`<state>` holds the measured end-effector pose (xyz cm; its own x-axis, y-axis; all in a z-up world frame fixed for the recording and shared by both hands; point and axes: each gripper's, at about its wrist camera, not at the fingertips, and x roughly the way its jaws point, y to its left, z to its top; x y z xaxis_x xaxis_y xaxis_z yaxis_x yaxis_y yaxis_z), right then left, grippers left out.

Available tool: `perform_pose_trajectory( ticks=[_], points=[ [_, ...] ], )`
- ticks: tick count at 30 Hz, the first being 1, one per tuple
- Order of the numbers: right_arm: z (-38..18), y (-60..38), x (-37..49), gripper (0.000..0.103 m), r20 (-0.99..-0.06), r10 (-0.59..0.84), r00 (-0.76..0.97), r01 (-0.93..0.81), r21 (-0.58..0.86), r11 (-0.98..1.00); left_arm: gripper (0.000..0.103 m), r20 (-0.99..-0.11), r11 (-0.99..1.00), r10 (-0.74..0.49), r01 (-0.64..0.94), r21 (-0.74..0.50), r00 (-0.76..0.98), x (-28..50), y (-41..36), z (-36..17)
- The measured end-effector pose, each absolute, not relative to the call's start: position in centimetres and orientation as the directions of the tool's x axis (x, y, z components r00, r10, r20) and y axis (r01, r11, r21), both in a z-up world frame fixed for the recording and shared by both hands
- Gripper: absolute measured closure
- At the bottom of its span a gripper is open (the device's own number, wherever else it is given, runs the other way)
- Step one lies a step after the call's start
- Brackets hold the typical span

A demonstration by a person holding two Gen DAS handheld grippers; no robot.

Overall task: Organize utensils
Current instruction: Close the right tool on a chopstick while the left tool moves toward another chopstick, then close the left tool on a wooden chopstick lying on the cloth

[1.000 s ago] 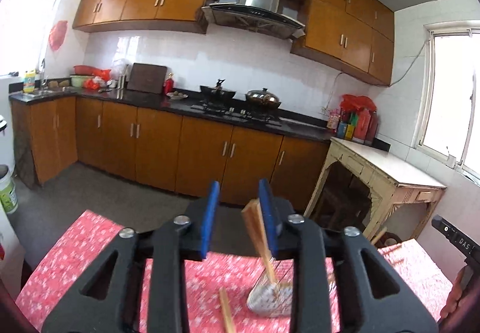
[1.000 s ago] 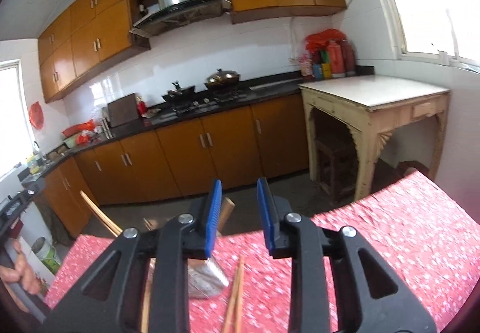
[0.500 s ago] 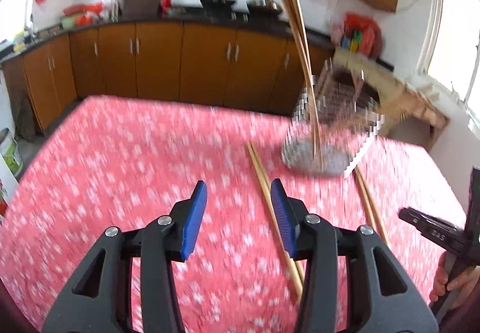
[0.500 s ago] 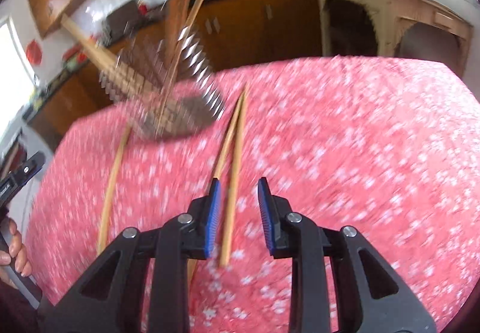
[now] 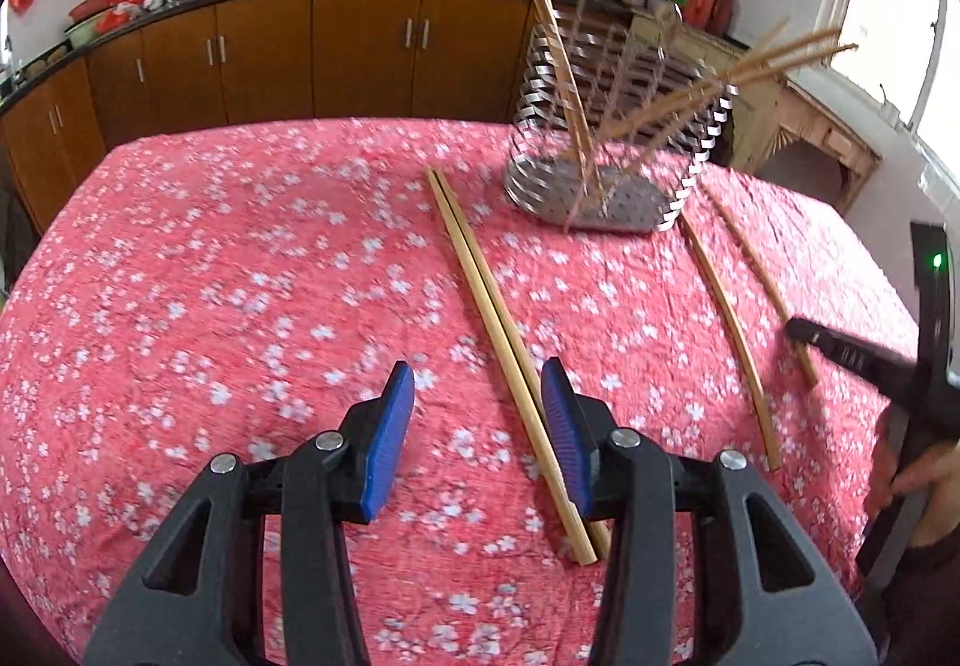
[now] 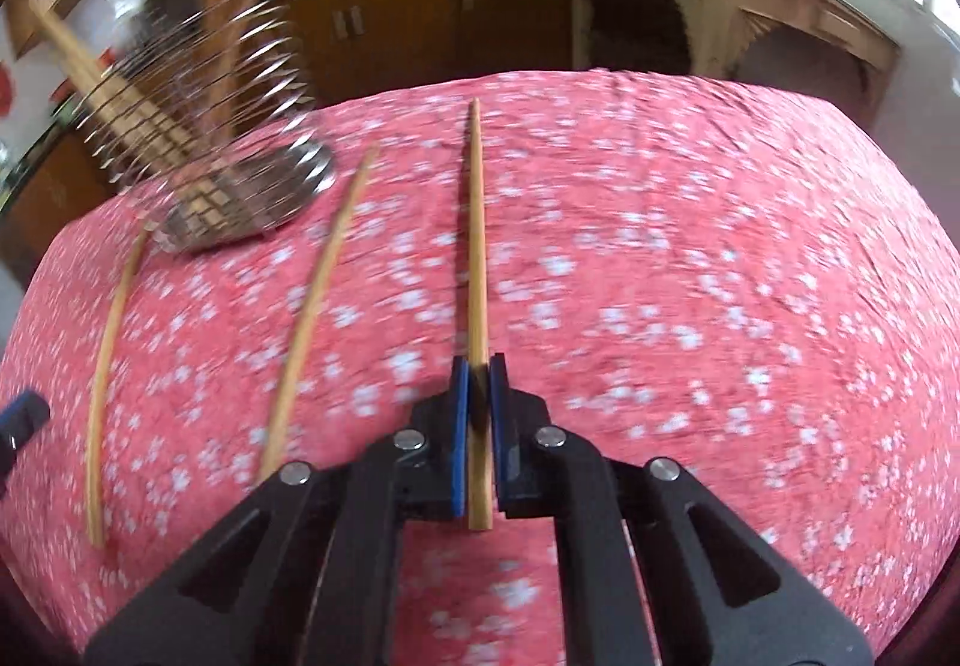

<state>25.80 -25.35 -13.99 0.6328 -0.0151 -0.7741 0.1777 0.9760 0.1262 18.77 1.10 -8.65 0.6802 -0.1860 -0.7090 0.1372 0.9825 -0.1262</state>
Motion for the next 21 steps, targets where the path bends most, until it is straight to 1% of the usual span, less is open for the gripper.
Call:
perform_pose_trajectory(
  ticks=[9,13,15,17,19,21],
  points=[
    [-14.4,-25.5,25.0,0.095,-0.764,-0.040,0.644,0.165,0.087,0.982,0.062,-0.759,0.986,-0.159,0.141,-0.090,0.632,19.4,0.1,-10.6],
    [-14.0,-25.5,24.9,0.095,-0.764,-0.038,0.644,0.163,0.088,0.983,0.063,-0.764,0.990,-0.120,0.136,-0.043,0.634,19.7,-0.8,-10.7],
    [-14.0,-25.4,25.1,0.095,-0.763,-0.043,0.645,0.160,0.079,0.984,0.067,-0.764,0.992,-0.089,0.128,-0.008,0.639,19.9,-1.1,-10.7],
    [-14.0,-25.5,25.5,0.095,-0.762,-0.048,0.646,0.158,0.072,0.985,0.080,-0.764,0.993,-0.062,0.115,0.016,0.642,20.6,-1.3,-10.8],
    [-14.0,-26.1,25.8,0.095,-0.762,-0.056,0.645,0.176,0.078,0.981,0.090,-0.767,0.995,-0.048,0.094,0.016,0.640,21.2,-0.6,-10.7],
    [-14.0,-27.5,26.1,0.095,-0.759,-0.084,0.646,0.214,0.075,0.974,0.094,-0.768,0.999,-0.019,0.050,0.018,0.640,22.0,1.0,-10.6]
  ],
)
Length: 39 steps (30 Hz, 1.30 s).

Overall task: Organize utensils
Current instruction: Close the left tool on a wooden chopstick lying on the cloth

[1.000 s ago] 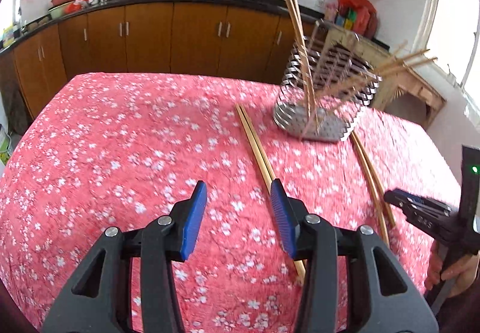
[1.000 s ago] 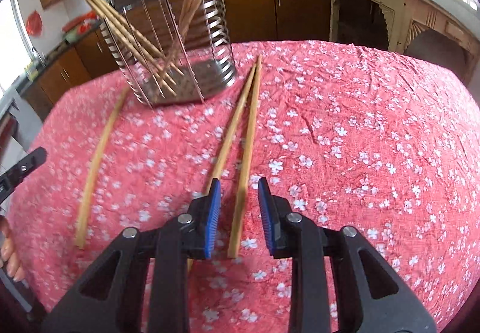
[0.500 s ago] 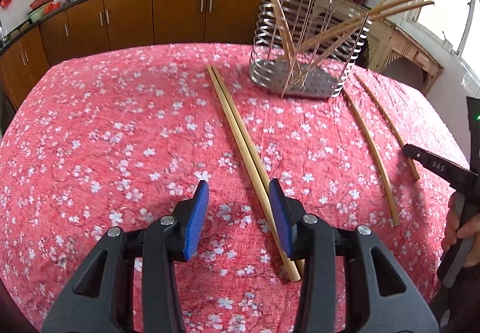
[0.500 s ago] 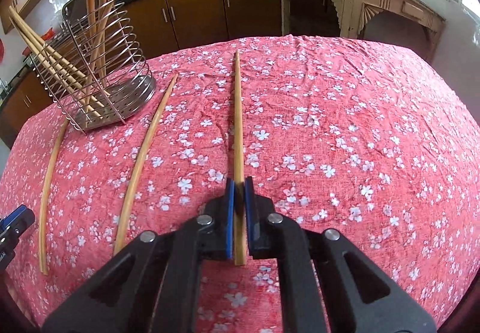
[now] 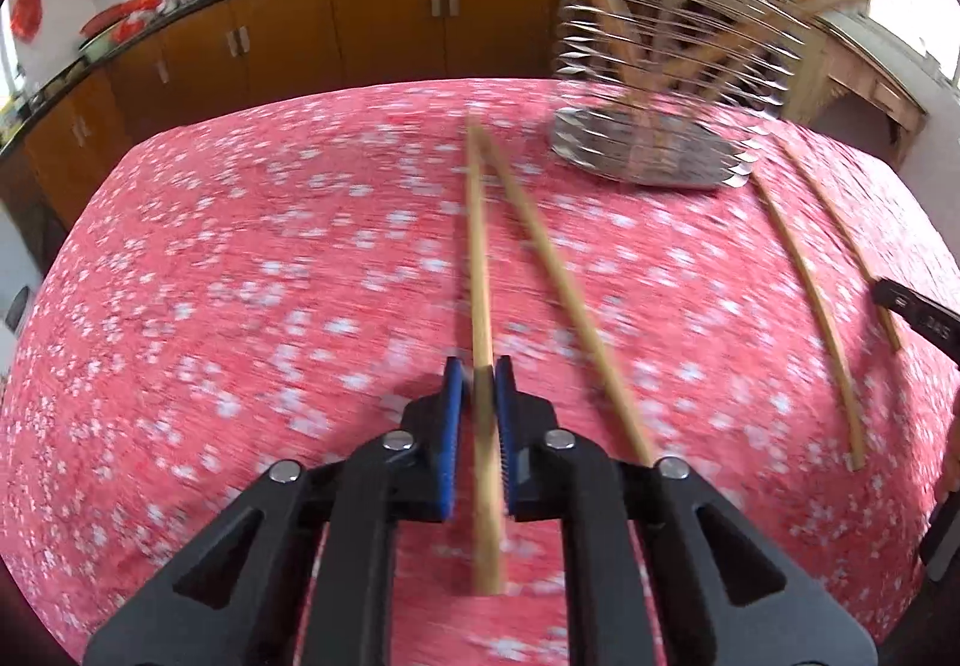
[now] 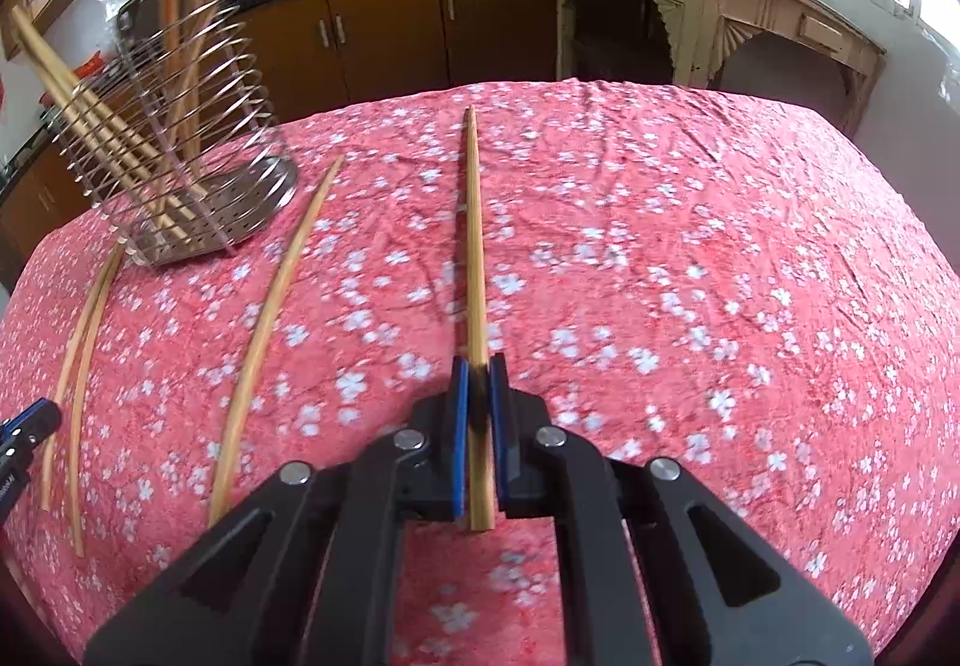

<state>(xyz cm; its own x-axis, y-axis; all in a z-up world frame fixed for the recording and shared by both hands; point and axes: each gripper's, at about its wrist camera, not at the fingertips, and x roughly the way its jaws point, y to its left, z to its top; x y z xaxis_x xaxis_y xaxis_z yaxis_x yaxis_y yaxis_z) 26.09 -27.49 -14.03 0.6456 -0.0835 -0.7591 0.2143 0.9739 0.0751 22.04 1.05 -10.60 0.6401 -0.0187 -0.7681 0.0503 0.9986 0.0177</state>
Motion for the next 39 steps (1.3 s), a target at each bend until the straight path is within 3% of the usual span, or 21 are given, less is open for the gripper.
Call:
perform_pose_trajectory(
  ticks=[6,14,23,32,39],
  points=[
    [-14.0,-31.1,26.8,0.095,-0.754,-0.148,0.640,0.304,0.072,0.950,0.095,-0.761,0.998,0.060,-0.049,0.037,0.646,24.1,5.8,-10.4],
    [-14.2,-31.6,26.9,0.094,-0.753,-0.148,0.641,0.313,0.080,0.946,0.093,-0.753,0.999,-0.019,-0.017,-0.041,0.658,24.7,7.9,-10.7],
    [-14.3,-31.3,27.1,0.094,-0.754,-0.151,0.640,0.314,0.077,0.946,0.074,-0.755,1.000,-0.024,0.027,-0.007,0.656,24.6,6.5,-10.7],
    [-14.4,-31.4,27.1,0.090,-0.752,-0.138,0.644,0.303,0.086,0.949,0.072,-0.750,0.997,-0.072,0.030,-0.070,0.658,24.8,6.7,-10.6],
    [-14.4,-31.5,26.9,0.089,-0.752,-0.126,0.647,0.293,0.093,0.952,0.067,-0.756,0.999,-0.036,0.036,-0.017,0.654,24.5,6.5,-10.2]
  ],
)
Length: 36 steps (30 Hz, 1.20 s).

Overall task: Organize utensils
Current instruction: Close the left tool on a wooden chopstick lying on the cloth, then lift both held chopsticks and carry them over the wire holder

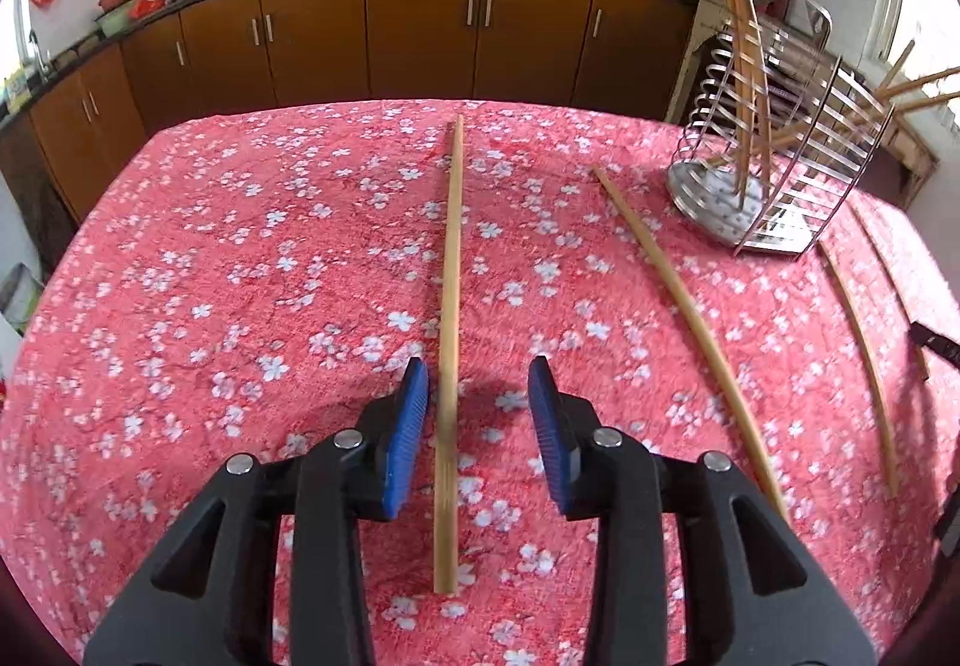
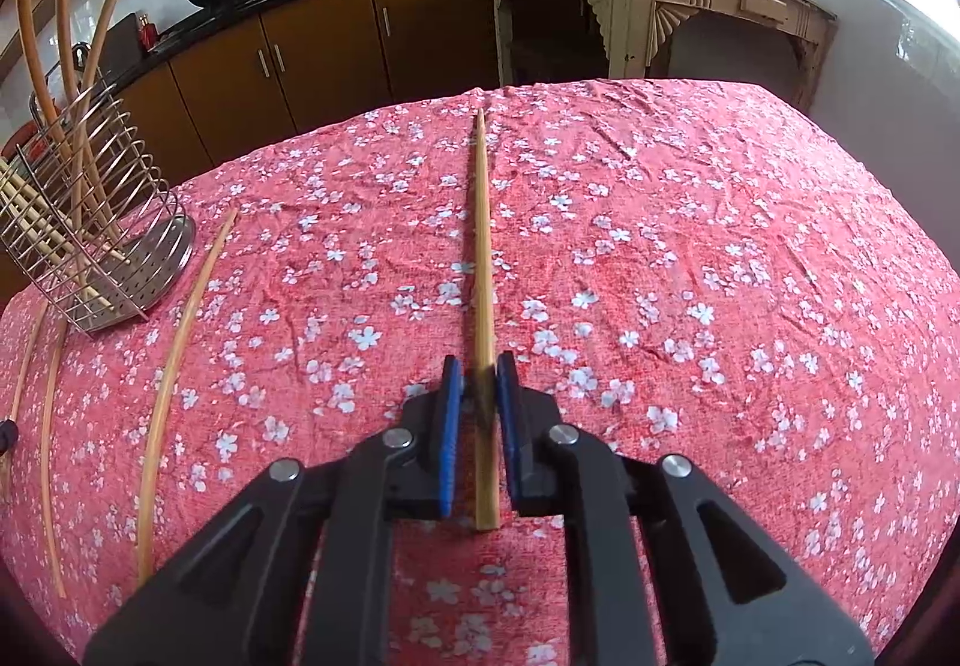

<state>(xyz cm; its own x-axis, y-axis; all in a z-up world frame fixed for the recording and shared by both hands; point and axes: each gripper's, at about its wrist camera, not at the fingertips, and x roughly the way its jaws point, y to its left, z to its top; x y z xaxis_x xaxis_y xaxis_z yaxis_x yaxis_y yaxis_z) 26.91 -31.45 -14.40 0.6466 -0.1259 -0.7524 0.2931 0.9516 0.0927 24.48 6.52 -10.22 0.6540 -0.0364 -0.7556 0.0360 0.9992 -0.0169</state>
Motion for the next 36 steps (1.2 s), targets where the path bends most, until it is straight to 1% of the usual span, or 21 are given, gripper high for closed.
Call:
perform_pose_trajectory(
  ticks=[1,2,4,15,18,21,22,23,25,31,36],
  points=[
    [-14.4,-31.3,26.6,0.089,-0.753,-0.135,0.644,0.289,0.076,0.954,0.066,-0.758,0.999,-0.021,0.038,0.005,0.652,24.3,6.3,-10.2],
    [-14.4,-31.2,26.3,0.089,-0.753,-0.140,0.642,0.286,0.067,0.956,0.062,-0.760,0.998,-0.004,0.044,0.032,0.649,23.9,6.0,-10.3],
    [-14.4,-31.1,25.8,0.089,-0.753,-0.137,0.643,0.282,0.066,0.957,0.059,-0.762,0.998,-0.004,0.052,0.038,0.647,23.2,6.1,-10.2],
    [-14.4,-30.8,24.3,0.089,-0.754,-0.135,0.643,0.268,0.057,0.962,0.059,-0.764,0.997,-0.007,0.062,0.044,0.645,21.1,6.4,-10.2],
    [-14.4,-30.5,24.1,0.089,-0.754,-0.145,0.640,0.267,0.041,0.963,0.061,-0.765,0.997,-0.005,0.064,0.048,0.644,21.1,6.0,-10.4],
    [-14.4,-30.4,23.7,0.091,-0.754,-0.144,0.640,0.268,0.044,0.962,0.072,-0.763,0.997,-0.002,0.060,0.048,0.647,20.6,5.9,-10.4],
    [-14.3,-30.4,23.7,0.094,-0.754,-0.142,0.641,0.268,0.046,0.962,0.079,-0.762,0.998,0.001,0.053,0.047,0.648,20.4,6.0,-10.3],
    [-14.3,-30.3,23.5,0.094,-0.754,-0.142,0.641,0.269,0.047,0.962,0.087,-0.761,0.998,0.003,0.046,0.043,0.648,20.4,6.3,-10.3],
    [-14.3,-30.4,23.4,0.095,-0.754,-0.139,0.643,0.270,0.053,0.962,0.096,-0.761,0.999,0.001,0.033,0.030,0.649,20.3,6.7,-10.3],
    [-13.7,-31.1,22.1,0.095,-0.735,-0.123,0.667,0.272,0.086,0.958,0.096,-0.757,0.998,-0.015,0.050,0.024,0.653,19.4,7.1,-10.1],
    [-11.0,-31.1,20.0,0.095,-0.663,-0.166,0.730,0.273,0.060,0.960,0.096,-0.717,0.999,-0.027,0.048,0.009,0.697,18.2,7.9,-8.7]
  ],
)
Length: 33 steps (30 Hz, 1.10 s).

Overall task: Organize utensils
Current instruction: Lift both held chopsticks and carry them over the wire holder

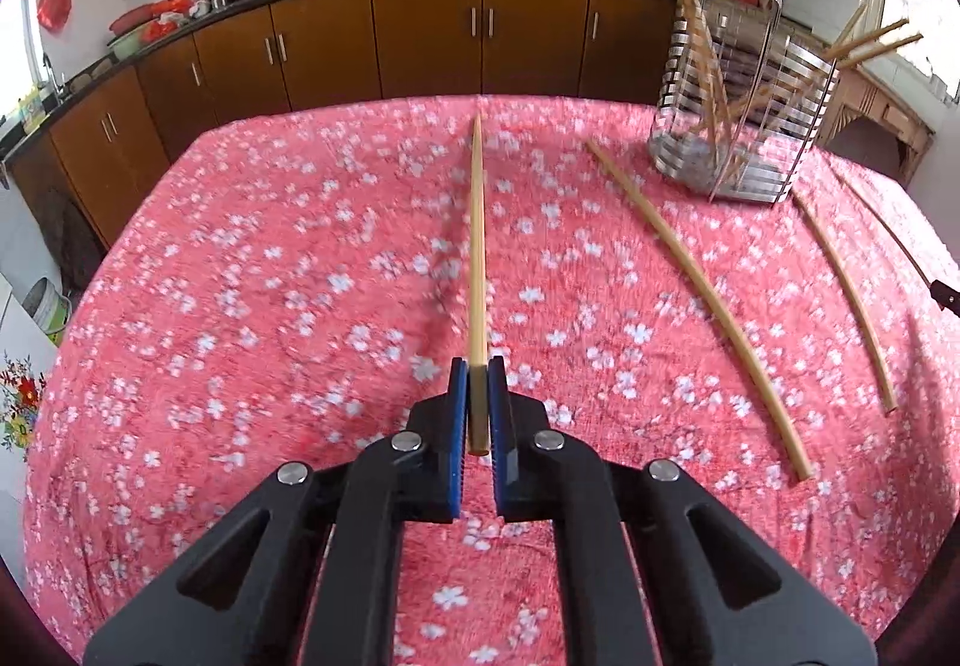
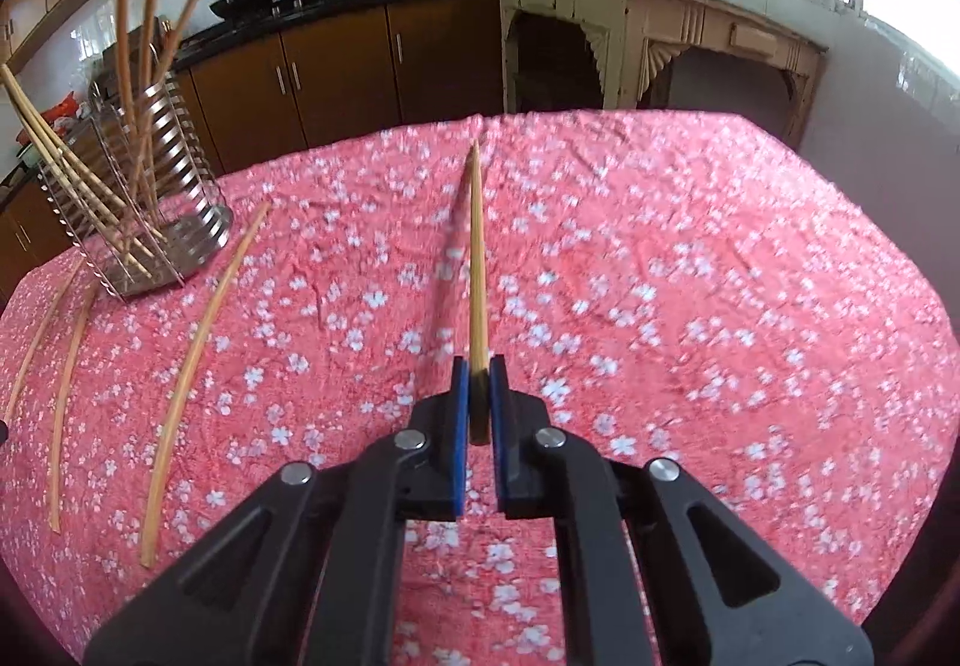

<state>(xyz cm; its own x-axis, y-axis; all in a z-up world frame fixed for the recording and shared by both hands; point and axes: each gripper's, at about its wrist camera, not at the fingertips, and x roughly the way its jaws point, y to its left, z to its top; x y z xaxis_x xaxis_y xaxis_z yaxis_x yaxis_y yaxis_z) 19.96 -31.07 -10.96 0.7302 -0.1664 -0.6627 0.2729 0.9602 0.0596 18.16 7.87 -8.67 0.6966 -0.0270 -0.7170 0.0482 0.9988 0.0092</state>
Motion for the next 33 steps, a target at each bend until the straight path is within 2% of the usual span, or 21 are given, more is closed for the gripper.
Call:
perform_pose_trajectory(
  ticks=[5,12,18,24,33],
  points=[
    [-7.0,-30.8,18.0,0.095,-0.560,-0.206,0.803,0.271,0.035,0.962,0.096,-0.615,0.999,-0.027,0.042,0.009,0.788,16.4,8.4,-4.9],
    [-1.3,-30.6,16.9,0.095,-0.429,-0.212,0.878,0.257,0.048,0.965,0.096,-0.448,0.999,-0.038,0.016,-0.052,0.893,15.2,9.4,1.3],
    [2.7,-30.9,16.9,0.095,-0.336,-0.223,0.915,0.256,0.056,0.965,0.096,-0.369,0.994,-0.040,-0.001,-0.111,0.929,16.0,10.1,5.1],
    [4.8,-30.9,17.1,0.095,-0.298,-0.211,0.931,0.243,0.073,0.967,0.096,-0.309,0.991,-0.027,-0.014,-0.129,0.951,16.2,10.4,7.7],
    [5.5,-31.1,16.7,0.095,-0.317,-0.120,0.941,0.178,0.162,0.971,0.096,-0.283,0.992,-0.028,-0.008,-0.125,0.959,15.7,10.0,8.5]
  ],
)
